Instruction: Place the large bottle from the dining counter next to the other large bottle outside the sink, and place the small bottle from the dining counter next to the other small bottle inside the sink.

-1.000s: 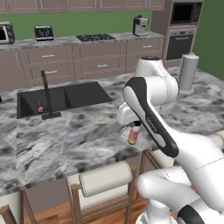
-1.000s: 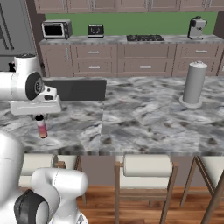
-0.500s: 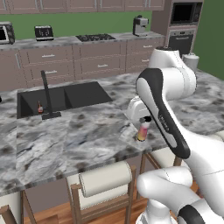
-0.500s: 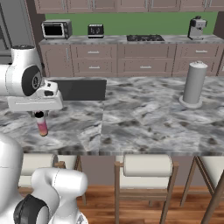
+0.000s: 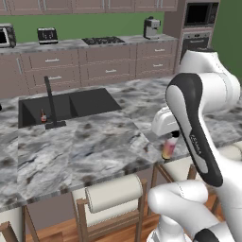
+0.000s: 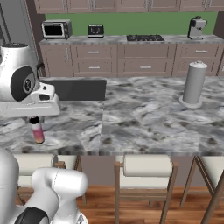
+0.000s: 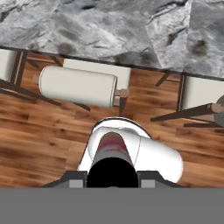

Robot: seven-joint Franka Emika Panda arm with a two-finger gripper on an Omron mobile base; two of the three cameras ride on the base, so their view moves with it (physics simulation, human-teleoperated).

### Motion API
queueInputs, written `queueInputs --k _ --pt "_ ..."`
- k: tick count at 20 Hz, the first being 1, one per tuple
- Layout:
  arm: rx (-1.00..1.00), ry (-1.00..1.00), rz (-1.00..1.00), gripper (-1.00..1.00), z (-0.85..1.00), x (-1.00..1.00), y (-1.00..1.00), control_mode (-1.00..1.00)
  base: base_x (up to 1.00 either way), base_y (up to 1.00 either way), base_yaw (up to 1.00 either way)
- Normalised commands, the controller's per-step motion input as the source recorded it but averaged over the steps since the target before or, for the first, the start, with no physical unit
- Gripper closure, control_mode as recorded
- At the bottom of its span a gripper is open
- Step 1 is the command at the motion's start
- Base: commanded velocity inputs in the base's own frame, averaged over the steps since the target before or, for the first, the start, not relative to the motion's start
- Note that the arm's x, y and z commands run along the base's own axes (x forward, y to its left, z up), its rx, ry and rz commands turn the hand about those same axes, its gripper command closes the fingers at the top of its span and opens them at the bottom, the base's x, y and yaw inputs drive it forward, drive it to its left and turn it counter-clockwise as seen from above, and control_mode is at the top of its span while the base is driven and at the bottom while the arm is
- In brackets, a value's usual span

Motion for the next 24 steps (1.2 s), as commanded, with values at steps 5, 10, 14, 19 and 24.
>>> queueInputs --k 5,10,14,19,24 --pt "0.0 -0.01 0.0 1.0 0.01 -0.06 0.04 -1.0 0.0 0.0 0.0" --pt "0.0 0.0 0.0 1.0 0.0 0.0 0.0 -1.0 0.0 0.0 0.0" --pt "0.0 0.0 0.0 1.0 0.0 0.0 0.0 -1.0 0.0 0.0 0.0" --pt "0.0 0.0 0.0 1.0 0.0 0.0 0.0 1.0 -0.55 0.09 0.0" --pt "0.0 0.0 0.0 1.0 0.0 0.0 0.0 1.0 -1.0 0.34 0.0"
